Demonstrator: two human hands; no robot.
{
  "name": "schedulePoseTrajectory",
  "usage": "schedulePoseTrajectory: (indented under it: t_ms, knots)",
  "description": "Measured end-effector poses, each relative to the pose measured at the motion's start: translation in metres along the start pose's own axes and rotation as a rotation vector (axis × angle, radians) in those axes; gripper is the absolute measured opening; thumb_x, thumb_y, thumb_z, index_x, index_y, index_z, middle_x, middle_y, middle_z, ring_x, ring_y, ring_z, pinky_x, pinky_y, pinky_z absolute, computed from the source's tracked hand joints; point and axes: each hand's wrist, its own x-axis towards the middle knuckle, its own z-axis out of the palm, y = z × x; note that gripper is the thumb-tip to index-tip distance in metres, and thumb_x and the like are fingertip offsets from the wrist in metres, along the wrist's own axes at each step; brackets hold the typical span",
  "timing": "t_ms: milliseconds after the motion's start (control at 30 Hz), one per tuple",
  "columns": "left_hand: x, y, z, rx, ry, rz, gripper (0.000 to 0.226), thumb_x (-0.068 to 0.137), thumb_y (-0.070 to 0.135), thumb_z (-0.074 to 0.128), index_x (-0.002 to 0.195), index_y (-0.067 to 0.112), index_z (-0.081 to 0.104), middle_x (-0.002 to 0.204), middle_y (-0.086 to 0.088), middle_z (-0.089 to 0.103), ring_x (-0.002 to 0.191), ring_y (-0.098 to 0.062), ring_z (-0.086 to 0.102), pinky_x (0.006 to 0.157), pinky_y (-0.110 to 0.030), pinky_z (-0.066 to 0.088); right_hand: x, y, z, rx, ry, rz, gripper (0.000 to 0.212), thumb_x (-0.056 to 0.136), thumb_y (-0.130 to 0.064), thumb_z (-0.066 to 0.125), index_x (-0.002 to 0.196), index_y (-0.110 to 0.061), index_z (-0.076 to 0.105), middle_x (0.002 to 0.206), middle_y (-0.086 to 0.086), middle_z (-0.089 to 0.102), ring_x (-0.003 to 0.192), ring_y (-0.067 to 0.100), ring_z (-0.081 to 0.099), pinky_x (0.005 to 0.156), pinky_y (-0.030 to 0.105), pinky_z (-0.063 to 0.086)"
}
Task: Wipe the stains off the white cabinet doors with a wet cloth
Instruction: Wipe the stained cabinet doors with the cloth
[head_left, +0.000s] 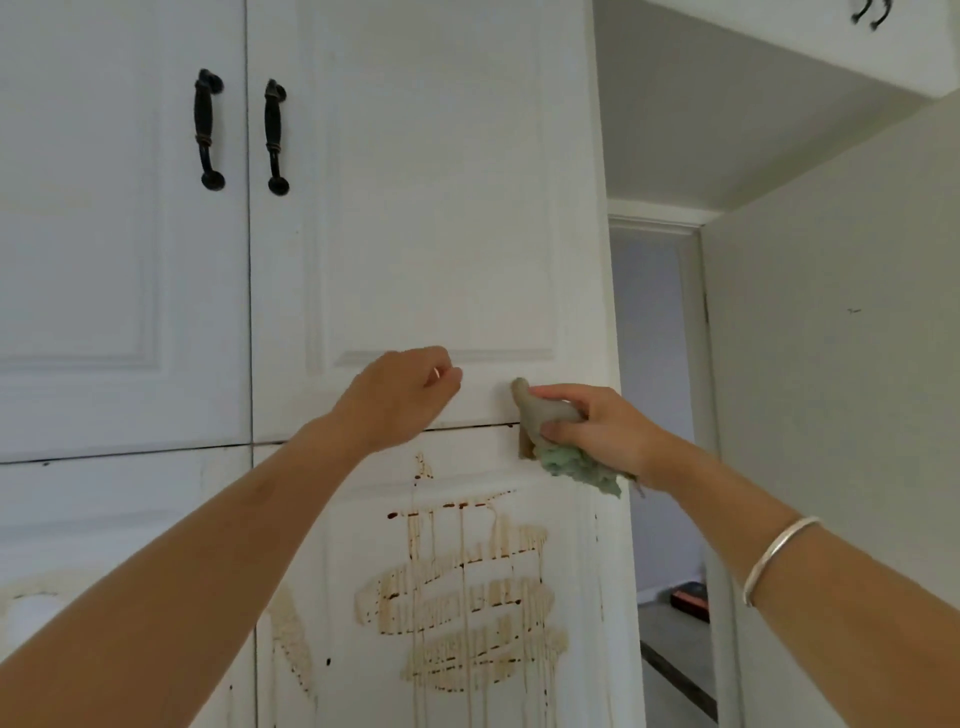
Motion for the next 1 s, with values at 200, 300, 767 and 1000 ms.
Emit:
schedulePoseTrajectory:
  t_ms: [200, 300, 767, 1000]
  knots:
    - [-0.043, 0.004, -0.010, -0.751, -0.194, -0.232, 0.038, 0.089, 0.030, 0.053, 0.127, 0.025, 0.051, 0.126, 0.010, 0.057, 0.115, -0.009, 0.055, 0.101, -0.036, 0.044, -0.019, -0.047, 0.057, 0.690, -0.299, 0.105, 0.021, 0.089, -0.026, 0.058, 0.098, -0.009, 0.063, 0.080, 0.008, 0.065, 0.062, 0.016, 0.060, 0.054, 0.025, 0.051]
    - [-0.062, -0.005, -0.027, -0.950, -0.209, -0.320, 0.028, 0.093, 0.023, 0.054, 0.116, 0.007, 0.061, 0.110, -0.012, 0.067, 0.107, -0.022, 0.063, 0.095, -0.037, 0.051, -0.016, -0.063, 0.085, 0.921, -0.343, 0.148, 0.022, 0.079, -0.030, 0.060, 0.071, -0.010, 0.069, 0.076, 0.009, 0.060, 0.061, 0.015, 0.055, 0.053, 0.022, 0.051]
    - [-0.091, -0.037, -0.064, -0.847, 0.194, -0.676, 0.023, 0.088, 0.022, 0.064, 0.104, 0.007, 0.068, 0.097, -0.014, 0.072, 0.084, -0.025, 0.067, 0.073, -0.036, 0.058, -0.014, -0.052, 0.133, 1.012, -0.518, 0.271, 0.066, 0.086, -0.064, 0.050, 0.126, -0.012, 0.060, 0.116, 0.012, 0.065, 0.103, 0.032, 0.064, 0.092, 0.047, 0.052]
    - [-0.097, -0.039, -0.064, -0.797, 0.185, -0.709, 0.024, 0.087, 0.023, 0.065, 0.103, 0.006, 0.068, 0.101, -0.017, 0.071, 0.092, -0.031, 0.068, 0.085, -0.042, 0.056, -0.010, -0.068, 0.134, 0.644, -0.304, 0.100, 0.027, 0.095, -0.040, 0.056, 0.083, -0.019, 0.069, 0.089, 0.003, 0.067, 0.085, 0.017, 0.065, 0.086, 0.034, 0.053]
